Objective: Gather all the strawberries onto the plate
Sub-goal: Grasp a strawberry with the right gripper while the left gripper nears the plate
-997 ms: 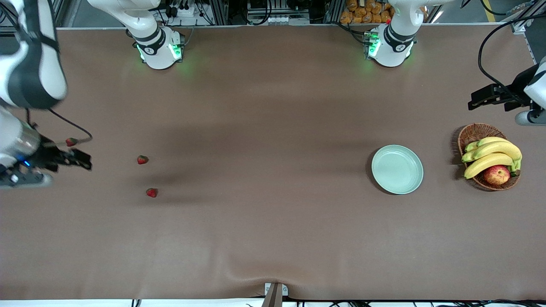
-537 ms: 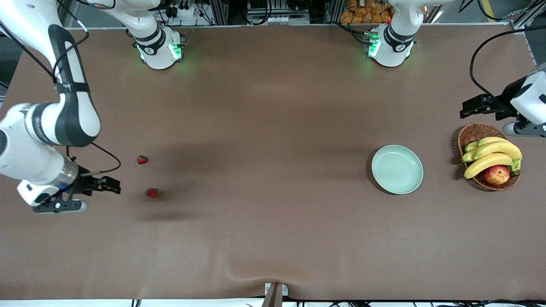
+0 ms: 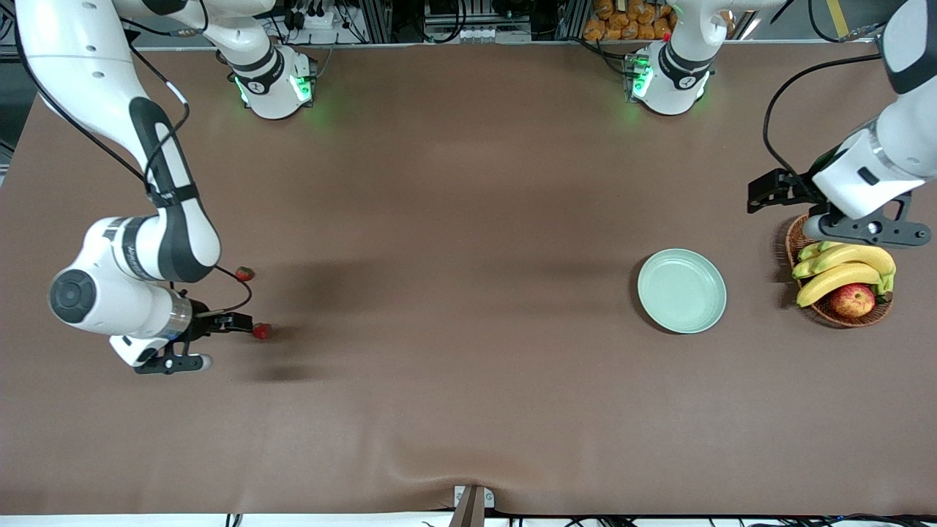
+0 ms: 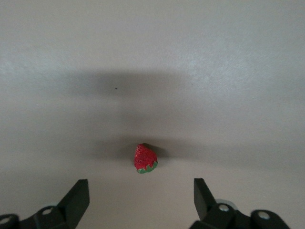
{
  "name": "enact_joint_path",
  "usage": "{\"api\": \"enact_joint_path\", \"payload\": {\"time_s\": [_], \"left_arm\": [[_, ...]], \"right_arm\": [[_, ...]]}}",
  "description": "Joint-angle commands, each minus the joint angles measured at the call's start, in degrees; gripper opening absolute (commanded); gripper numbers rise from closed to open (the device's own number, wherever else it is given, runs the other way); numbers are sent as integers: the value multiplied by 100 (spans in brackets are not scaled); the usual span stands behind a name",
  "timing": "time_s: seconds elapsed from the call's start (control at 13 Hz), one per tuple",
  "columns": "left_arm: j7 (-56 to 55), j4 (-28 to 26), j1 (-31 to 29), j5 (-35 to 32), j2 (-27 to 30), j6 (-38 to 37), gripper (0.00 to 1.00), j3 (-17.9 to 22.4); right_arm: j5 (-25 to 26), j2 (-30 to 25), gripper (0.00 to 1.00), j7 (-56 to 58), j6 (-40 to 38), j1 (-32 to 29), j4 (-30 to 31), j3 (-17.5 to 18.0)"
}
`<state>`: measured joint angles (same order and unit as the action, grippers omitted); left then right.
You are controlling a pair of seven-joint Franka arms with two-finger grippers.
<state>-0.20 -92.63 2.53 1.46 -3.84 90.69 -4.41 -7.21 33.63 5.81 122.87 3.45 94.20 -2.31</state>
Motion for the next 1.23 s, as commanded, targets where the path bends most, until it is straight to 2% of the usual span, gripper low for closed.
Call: {"api": "enact_joint_path", "payload": {"time_s": [0.0, 0.23, 0.31, 0.38, 0.61, 0.69, 1.15], "left_arm": [[-497, 105, 142, 99, -187, 27, 100, 28], [-568, 192, 142, 126, -486, 62, 100, 2], [-577, 193, 142, 143, -504, 132, 100, -33], [-612, 184, 177, 161, -504, 150, 100, -42], [-823, 193, 326, -40, -547, 159, 100, -69], [-823, 193, 353, -206, -539, 159, 100, -77], [-1008, 193, 362, -190, -557, 159, 100, -86]], "right_arm": [[-105, 223, 85, 26, 35, 42, -77, -33], [-114, 433, 80, 26, 350, 42, -60, -24], [-253, 512, 78, 26, 430, 42, -59, -24], [-403, 583, 72, 69, 448, 42, -59, -24], [-404, 680, 61, 87, 580, 94, -51, -24], [-404, 715, 61, 87, 589, 103, -51, -24], [-396, 742, 57, 131, 589, 112, 72, -33]]}}
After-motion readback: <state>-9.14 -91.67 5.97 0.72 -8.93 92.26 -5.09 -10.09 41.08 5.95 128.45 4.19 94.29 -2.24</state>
